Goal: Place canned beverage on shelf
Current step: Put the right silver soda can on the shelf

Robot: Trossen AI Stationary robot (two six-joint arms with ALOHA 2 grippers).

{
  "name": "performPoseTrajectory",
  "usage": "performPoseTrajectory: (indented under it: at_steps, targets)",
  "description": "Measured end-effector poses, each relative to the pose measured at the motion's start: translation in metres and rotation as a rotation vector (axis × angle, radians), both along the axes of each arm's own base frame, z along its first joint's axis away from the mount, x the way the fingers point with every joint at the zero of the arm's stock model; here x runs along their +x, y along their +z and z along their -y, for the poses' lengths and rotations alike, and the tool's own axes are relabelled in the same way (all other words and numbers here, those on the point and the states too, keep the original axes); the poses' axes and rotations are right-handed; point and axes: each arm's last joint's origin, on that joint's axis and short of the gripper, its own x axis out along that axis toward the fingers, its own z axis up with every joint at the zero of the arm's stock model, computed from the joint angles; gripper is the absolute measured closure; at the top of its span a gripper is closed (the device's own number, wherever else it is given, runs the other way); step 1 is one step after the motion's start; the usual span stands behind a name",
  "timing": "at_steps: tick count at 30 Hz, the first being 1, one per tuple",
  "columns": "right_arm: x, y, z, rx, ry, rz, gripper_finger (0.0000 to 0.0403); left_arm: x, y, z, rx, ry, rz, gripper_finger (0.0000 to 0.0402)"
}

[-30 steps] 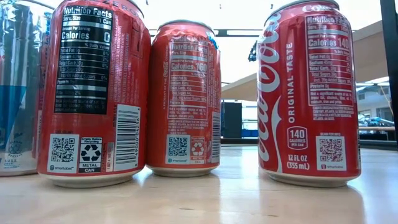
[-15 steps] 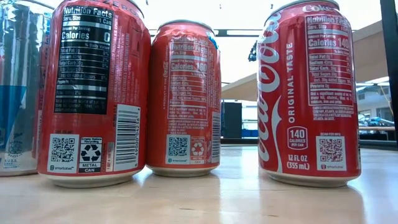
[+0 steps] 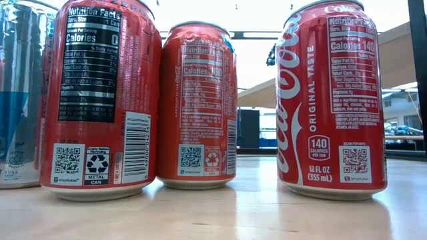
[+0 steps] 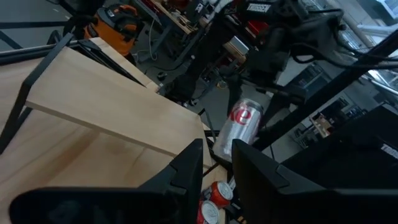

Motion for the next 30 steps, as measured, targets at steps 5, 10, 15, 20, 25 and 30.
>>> performPoseTrajectory:
  at_steps: [5, 10, 15, 20, 25, 30]
  targets:
    - [0.011, 0.011, 0.034, -0.115, -0.029, -0.086, 0.0076, 0.002, 0.002, -0.01, -0.013, 0.066, -0.009, 0.0308]
    - [0.026, 0.011, 0.075, -0.177, -0.07, -0.213, 0.0076, 0.006, 0.003, -0.02, 0.045, 0.075, -0.193, 0.0308]
    - [0.041, 0.003, 0.115, -0.165, -0.112, -0.286, 0.0076, 0.012, 0.011, -0.032, 0.213, 0.077, -0.396, 0.0308]
    - [0.048, -0.007, 0.152, -0.123, -0.201, -0.331, 0.0076, 0.02, 0.017, -0.044, 0.4, 0.068, -0.488, 0.0308]
    - [0.045, -0.009, 0.176, -0.118, -0.264, -0.345, 0.0076, 0.026, 0.016, -0.056, 0.524, 0.085, -0.54, 0.0308]
    - [0.038, -0.009, 0.198, -0.137, -0.298, -0.348, 0.0076, 0.03, 0.012, -0.067, 0.549, 0.114, -0.586, 0.0308]
